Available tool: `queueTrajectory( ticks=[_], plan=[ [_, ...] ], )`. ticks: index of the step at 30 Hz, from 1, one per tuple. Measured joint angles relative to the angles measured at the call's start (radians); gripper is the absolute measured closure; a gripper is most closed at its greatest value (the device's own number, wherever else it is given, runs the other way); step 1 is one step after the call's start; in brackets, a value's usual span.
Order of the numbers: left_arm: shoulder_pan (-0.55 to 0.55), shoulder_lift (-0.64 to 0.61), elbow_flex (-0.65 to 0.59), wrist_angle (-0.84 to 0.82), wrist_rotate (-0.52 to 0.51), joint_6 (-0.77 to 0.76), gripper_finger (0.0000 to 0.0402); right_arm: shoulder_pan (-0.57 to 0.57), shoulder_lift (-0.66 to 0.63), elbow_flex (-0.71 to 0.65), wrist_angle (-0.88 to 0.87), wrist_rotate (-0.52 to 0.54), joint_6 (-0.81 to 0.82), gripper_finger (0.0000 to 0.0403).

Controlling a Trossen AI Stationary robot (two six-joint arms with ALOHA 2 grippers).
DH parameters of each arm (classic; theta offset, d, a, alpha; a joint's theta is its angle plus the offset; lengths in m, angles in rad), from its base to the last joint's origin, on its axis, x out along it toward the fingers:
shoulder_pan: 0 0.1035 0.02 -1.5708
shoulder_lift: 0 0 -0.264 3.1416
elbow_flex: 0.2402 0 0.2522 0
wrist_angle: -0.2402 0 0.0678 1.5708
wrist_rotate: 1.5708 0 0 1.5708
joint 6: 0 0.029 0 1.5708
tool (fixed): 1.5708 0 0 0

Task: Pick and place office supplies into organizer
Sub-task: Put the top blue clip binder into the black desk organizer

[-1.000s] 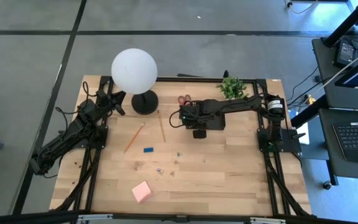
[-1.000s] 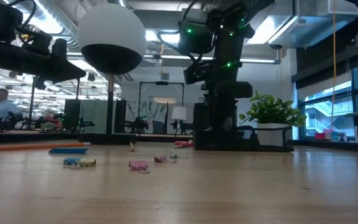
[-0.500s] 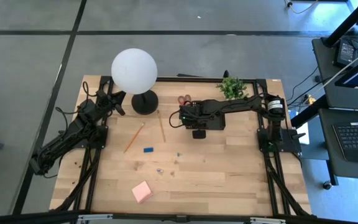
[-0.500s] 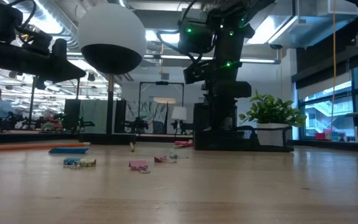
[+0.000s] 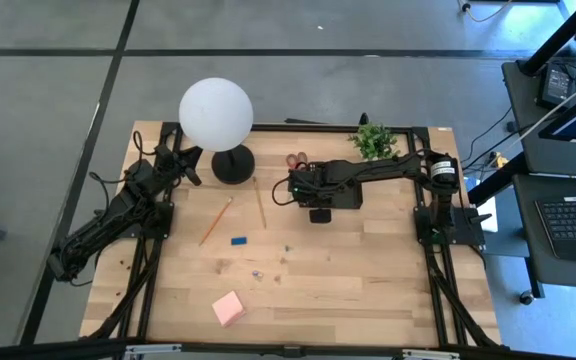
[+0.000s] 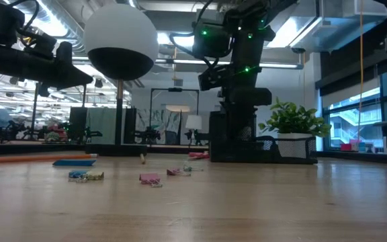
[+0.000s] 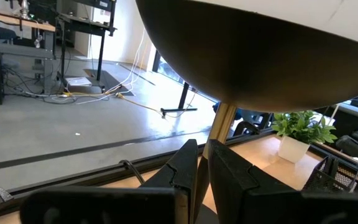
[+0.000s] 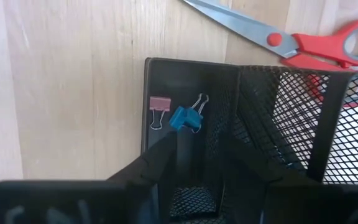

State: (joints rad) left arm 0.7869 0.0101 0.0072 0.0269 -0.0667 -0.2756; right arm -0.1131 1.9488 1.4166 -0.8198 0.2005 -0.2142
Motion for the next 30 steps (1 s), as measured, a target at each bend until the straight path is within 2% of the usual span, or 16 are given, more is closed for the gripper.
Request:
queueTrajectory(
  ticks=[5,11,22,30],
  plan=[
    [0.0,0.0,0.0,0.0,0.0,0.0,0.0368,0.01,0.0,0.014,-0.007,-0.014,0.04,0.028],
    [0.0,0.0,0.0,0.0,0.0,0.0,0.0368,0.07,0.0,0.071,0.003,-0.125,0.06,0.028],
    [0.0,0.0,0.0,0.0,0.0,0.0,0.0368,0.198,-0.002,0.085,0.197,-0.128,0.103,0.028],
    [0.0,0.0,0.0,0.0,0.0,0.0,0.0368,0.281,0.014,0.084,0.276,-0.127,0.135,0.028]
  ],
)
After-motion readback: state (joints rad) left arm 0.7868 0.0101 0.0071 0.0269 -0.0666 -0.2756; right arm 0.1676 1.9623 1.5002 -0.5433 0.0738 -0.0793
